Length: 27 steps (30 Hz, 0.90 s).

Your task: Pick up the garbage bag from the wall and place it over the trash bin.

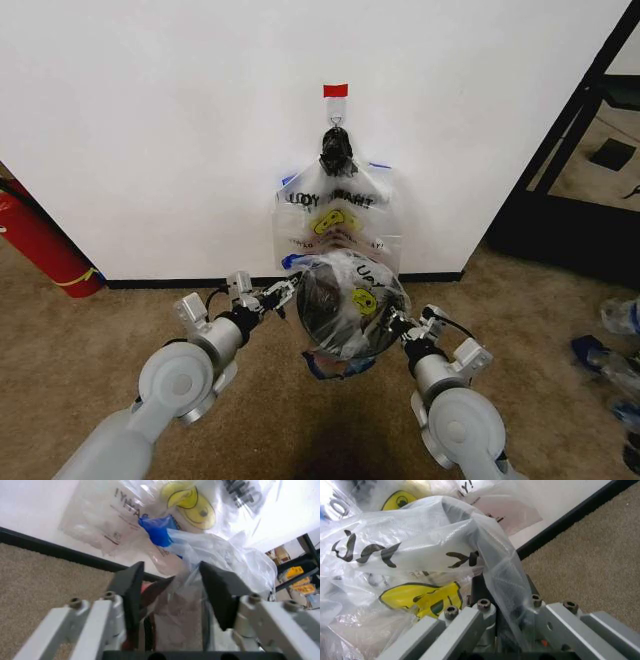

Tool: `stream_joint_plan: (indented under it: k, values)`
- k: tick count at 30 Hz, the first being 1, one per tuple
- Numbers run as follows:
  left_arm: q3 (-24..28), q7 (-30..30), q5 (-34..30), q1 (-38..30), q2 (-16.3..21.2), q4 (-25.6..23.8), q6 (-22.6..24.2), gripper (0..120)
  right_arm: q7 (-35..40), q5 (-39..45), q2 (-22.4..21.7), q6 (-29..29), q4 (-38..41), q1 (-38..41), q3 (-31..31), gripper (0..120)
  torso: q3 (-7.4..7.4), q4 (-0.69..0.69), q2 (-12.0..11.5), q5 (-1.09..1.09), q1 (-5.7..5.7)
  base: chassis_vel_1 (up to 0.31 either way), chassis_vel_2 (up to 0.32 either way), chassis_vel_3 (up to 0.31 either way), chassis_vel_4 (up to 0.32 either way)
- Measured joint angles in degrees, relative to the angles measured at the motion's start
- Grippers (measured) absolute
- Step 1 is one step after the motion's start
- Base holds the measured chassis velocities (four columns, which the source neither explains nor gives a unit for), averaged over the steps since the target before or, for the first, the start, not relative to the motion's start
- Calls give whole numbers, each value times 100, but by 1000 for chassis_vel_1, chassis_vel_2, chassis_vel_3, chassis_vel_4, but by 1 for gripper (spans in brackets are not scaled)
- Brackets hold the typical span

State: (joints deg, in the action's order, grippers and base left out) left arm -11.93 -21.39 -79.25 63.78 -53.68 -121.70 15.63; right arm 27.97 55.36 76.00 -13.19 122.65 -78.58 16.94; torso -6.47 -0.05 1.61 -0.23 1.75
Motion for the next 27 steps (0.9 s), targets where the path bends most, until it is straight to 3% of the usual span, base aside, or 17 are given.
stream_joint_plan:
  k: [8,12,18,25,27]
  values:
    - [-1,-24,57,27,64,3,-32,10,15,13,-10,-2,-10,7,-11,1,0,0,0,0,0,0,0,0,0]
    - [7,-33,61,9,47,4,-33,0,18,15,-14,-7,-2,-4,-10,1,0,0,0,0,0,0,0,0,0]
    - [-104,-128,-30,-7,18,14,-50,1,18,8,-29,-9,7,-30,0,1,0,0,0,0,0,0,0,0,0]
    - [-68,-240,-209,-246,34,-62,10,26,18,-45,4,-11,8,-35,-19,1,0,0,0,0,0,0,0,0,0]
    - [33,-294,-227,-434,27,-23,116,38,16,-74,24,-11,8,-52,-31,1,0,-1,0,1,0,0,0,0,0]
